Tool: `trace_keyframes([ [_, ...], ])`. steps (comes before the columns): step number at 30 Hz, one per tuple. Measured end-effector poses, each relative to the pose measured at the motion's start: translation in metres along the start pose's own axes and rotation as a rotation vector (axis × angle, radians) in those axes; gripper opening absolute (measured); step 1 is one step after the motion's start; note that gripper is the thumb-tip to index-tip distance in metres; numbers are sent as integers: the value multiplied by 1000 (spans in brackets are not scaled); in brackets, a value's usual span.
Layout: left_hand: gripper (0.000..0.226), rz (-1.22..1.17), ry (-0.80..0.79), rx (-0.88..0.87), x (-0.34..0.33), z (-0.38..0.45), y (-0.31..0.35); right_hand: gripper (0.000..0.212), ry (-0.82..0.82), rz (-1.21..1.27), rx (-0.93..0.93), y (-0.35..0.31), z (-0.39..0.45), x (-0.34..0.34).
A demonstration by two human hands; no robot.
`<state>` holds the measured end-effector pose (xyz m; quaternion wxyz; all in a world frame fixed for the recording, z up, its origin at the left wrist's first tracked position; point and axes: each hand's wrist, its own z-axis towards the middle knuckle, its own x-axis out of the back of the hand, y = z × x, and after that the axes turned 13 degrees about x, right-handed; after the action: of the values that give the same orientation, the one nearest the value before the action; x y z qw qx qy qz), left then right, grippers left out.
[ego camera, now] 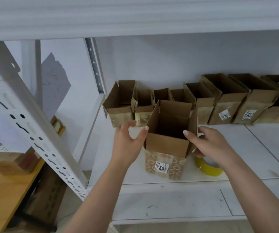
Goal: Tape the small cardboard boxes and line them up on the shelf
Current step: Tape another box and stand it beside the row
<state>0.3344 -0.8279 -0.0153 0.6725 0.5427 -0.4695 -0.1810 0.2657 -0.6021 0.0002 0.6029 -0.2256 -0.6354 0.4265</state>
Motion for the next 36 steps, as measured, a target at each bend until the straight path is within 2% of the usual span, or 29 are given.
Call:
trace_keyframes([
  [3,37,70,78,-104,12,19,16,59,21,-65,43,-7,-1,0],
  [5,30,140,40,-187,11,28,28,64,17,-116,103,-13,-4,1],
  [7,32,335,-61,-249,4,33,36,69,-19,-178,143,-18,-8,4],
  [9,44,515,-182,-253,1,37,37,79,-53,-253,152,-23,-12,9],
  [11,60,568,-272,-229,5,42,34,94,-95,-255,87,-26,-15,13],
  [16,107,818,-377,-239,6,35,16,118,-255,-286,34,-28,-28,2],
  [21,124,892,-347,-261,6,33,12,129,-210,-361,-29,-26,-34,-5],
  [23,125,821,-319,-279,8,33,13,131,-144,-341,-29,-27,-33,-5],
  [25,115,704,-245,-279,8,30,14,121,-40,-345,-27,-28,-34,-5],
  [26,104,649,-190,-267,9,30,13,106,18,-357,-22,-27,-34,-5],
  [28,73,614,-94,-263,14,29,14,57,100,-361,24,-23,-37,-7],
  [29,60,632,-74,-267,17,27,15,41,125,-331,42,-22,-39,-9],
  [31,52,645,-79,-251,20,25,17,38,146,-213,35,-19,-43,-13],
  [34,52,498,-114,-197,21,15,21,44,150,-32,-6,-17,-47,-13],
  [36,44,421,-78,-209,22,5,27,43,164,17,8,-16,-49,-7],
])
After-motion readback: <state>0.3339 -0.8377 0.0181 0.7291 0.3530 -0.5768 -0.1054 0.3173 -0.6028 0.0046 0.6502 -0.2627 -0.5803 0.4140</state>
